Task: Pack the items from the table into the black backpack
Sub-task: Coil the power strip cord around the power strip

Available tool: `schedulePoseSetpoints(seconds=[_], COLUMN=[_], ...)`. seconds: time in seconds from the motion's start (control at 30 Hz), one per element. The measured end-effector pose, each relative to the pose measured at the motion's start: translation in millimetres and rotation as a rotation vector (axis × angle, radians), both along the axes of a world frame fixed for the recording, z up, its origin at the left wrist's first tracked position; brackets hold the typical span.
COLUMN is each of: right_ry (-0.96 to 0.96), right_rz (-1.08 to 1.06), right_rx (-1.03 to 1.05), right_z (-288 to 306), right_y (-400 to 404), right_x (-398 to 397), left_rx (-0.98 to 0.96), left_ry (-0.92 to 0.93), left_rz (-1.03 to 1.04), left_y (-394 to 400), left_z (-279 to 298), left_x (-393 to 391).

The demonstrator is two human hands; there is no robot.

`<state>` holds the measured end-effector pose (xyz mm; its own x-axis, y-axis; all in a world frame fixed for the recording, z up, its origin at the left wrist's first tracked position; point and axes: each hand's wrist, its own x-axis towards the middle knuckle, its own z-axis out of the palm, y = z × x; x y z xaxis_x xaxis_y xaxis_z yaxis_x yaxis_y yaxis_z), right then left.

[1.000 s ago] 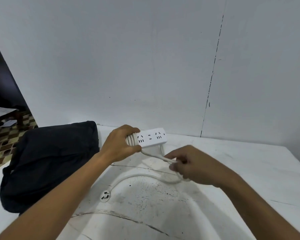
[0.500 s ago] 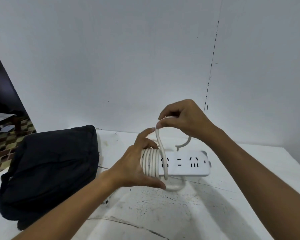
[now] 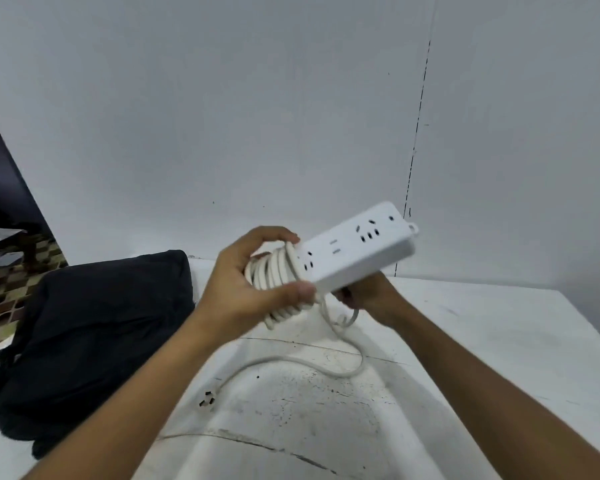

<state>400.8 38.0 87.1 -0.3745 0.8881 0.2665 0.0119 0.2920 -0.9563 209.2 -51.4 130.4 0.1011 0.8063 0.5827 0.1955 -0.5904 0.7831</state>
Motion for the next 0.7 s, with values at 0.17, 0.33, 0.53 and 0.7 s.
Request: schedulePoseSetpoints(seconds=[0.17, 0.33, 0.53, 0.7], right_ry=[-0.526, -0.648, -0.415, -0.602], right_rz=[-0.101, -0.087, 0.056, -0.114], right_rx=[0.331, 0.333, 0.02, 0.394], right_z=[-41.4, -46.0, -24.9, 11.4], right_y=[-31.2, -57.6, -73.6, -73.3], right_x=[-29.7, -34.9, -7.4, 2.2], left_rx=[-0.049, -0.061, 0.078, 0.082], left_ry=[0.124, 0.386, 0.741, 0.865], left_rz=[0.267, 0.416, 0.409, 0.234], left_y=[25.2, 47.3, 50.5, 47.1], left_z=[2.5, -26.1, -34.8, -36.6], left_x=[-14.4, -30.5, -49.7, -47.5])
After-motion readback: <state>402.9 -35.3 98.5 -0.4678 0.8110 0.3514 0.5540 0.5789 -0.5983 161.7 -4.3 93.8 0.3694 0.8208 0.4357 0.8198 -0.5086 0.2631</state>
